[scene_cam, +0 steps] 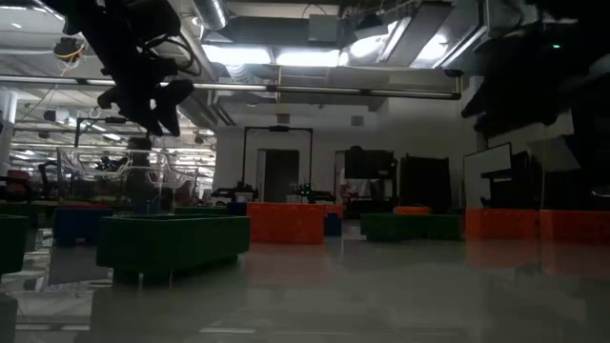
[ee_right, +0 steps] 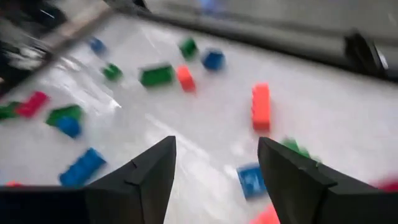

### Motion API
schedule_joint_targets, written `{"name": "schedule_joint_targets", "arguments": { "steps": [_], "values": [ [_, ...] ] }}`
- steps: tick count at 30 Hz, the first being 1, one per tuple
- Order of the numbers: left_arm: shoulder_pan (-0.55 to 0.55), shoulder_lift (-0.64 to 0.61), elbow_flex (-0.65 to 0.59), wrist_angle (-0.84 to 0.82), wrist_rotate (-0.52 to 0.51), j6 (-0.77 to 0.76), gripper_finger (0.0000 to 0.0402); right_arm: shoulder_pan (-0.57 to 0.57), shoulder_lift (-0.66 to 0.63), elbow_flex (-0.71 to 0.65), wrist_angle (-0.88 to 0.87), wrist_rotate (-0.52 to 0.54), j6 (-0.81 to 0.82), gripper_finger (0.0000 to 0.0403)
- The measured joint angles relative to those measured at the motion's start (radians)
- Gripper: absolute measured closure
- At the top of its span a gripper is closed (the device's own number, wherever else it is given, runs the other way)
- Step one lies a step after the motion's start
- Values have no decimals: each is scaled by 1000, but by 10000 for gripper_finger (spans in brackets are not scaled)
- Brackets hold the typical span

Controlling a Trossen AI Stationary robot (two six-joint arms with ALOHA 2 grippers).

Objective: Sort blocks by size
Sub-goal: Put the 8 stud orange game piece into the bottom transparent bin

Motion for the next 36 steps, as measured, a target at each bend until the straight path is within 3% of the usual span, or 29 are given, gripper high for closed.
{"name": "schedule_joint_targets", "arguments": {
  "steps": [8,17,27,36],
  "values": [
    [0,0,0,-8,0,26,217,0,375,233,-345,-1,276,176],
    [0,0,0,-9,0,26,217,0,644,281,-393,-99,419,176],
    [-1,0,0,-14,0,64,218,-3,693,271,-395,-107,514,176],
    [-1,0,0,-14,0,72,218,-77,693,191,-338,-118,541,176]
  ]
}}
